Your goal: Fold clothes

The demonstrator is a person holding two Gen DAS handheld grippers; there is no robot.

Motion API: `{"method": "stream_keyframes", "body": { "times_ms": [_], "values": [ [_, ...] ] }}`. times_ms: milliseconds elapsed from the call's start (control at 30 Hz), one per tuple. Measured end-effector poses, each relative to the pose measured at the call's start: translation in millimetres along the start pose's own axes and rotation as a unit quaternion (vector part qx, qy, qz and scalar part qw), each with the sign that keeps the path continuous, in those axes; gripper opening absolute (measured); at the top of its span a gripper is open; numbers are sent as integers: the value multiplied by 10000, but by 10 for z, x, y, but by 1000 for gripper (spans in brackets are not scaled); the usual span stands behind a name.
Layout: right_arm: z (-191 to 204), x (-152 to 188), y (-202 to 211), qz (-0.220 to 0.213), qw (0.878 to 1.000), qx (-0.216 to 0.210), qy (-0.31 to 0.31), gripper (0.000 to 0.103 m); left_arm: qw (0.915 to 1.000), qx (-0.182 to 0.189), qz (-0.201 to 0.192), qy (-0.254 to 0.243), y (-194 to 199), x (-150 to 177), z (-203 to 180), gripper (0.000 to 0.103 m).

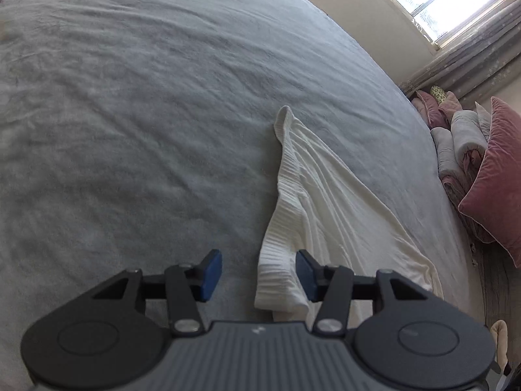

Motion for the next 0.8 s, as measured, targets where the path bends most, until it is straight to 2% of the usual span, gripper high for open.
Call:
{"method": "stream_keyframes", "body": {
  "times_ms": [200, 367, 500, 600, 700, 800],
  "values": [
    [192, 115, 292, -168, 9984, -501, -189, 47, 9923, 915, 338, 763, -117, 251, 110, 44],
    [591, 311, 622, -358, 9915, -1247, 23, 47, 9845, 1169, 160, 1299, -247, 357, 230, 34],
    [999, 548, 767, -382, 9801, -1903, 428, 44, 9787, 1340, -69, 1553, -241, 348, 262, 32],
    [1250, 739, 761, -276, 9718, -2221, 740, 43, 9710, 1499, -175, 1854, -241, 359, 317, 29],
    [1410, 870, 645, -22, 9694, -2194, 1100, 40, 9653, 1553, -236, 2085, -250, 364, 363, 23],
    [1470, 956, 561, -83, 9709, -1890, 1468, 28, 9635, 1509, -399, 2174, -222, 361, 385, 17]
  ]
}}
Point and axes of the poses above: each gripper's, at about its wrist camera, not at the fingertips, and y roughly against the way its jaws point, z to its left, x to its underside, the point moved 5 cm from there along -y, roughly the way its jaws point, and after that the axes turned 6 degrees about z, right-handed, at the moved point
